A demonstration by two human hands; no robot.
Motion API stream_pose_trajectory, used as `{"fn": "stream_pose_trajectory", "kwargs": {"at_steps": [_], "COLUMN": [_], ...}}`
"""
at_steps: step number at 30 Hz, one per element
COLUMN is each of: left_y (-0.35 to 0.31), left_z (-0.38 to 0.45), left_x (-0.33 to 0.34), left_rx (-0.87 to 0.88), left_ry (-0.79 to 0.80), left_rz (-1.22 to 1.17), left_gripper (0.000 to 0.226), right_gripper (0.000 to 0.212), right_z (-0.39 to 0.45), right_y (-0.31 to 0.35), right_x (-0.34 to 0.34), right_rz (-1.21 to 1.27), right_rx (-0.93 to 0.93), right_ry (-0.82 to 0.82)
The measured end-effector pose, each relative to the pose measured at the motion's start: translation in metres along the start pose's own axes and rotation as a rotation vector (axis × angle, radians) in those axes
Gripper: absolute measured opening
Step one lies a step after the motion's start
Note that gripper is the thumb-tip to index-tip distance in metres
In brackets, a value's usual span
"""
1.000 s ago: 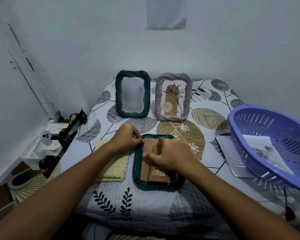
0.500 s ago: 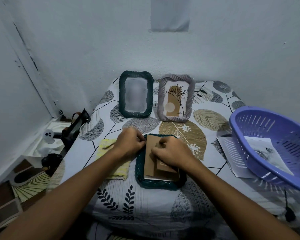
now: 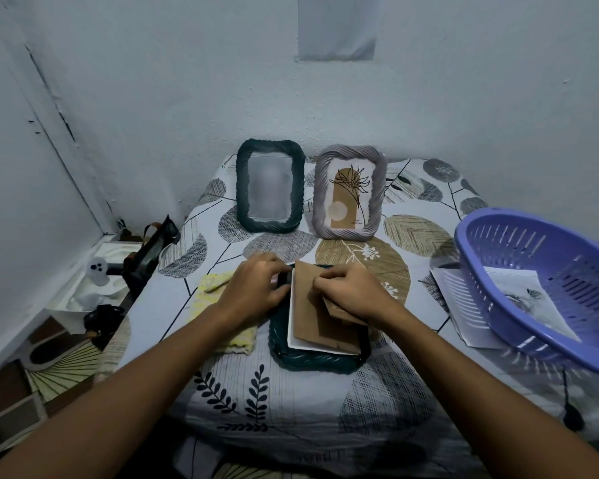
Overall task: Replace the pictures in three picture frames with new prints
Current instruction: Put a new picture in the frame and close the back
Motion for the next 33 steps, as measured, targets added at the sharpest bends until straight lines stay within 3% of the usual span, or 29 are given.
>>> {"fn": "stream_pose_trajectory", "kwargs": {"at_steps": [15, 21, 27, 33], "left_y": [0.008, 0.007, 0.009, 0.009], "left_z": [-0.008, -0.011, -0.012, -0.014], "left_x": [0.004, 0.000, 0.001, 0.003], "left_rx": [0.198, 0.228, 0.267, 0.242], "left_ry": [0.163, 0.261, 0.259, 0.261], "left_rz": [0.058, 0.103, 0.109, 0.192], "left_gripper": [0.034, 0.056, 0.049, 0.062], "right_gripper": [0.037, 0.034, 0.035, 0.033], "right_z": [0.001, -0.001, -0.001, 0.000], "right_y": [0.006, 0.009, 0.009, 0.008], "right_x": [0.006, 0.004, 0.003, 0.004], "right_rz": [-0.102, -0.142, -0.148, -0.137], "right_rx": [-0.015, -0.024, -0.028, -0.036], "right_ry": [-0.009, -0.034, -0.032, -0.023]}}
Point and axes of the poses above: each hand's wrist, its own z-axis towards the middle knuckle, its own x-axis out of the palm, y = z × x, the point moved 2 cm from there along z, towards the middle knuckle, and after that the axes turned 10 degrees about -z, right-handed, at the moved point
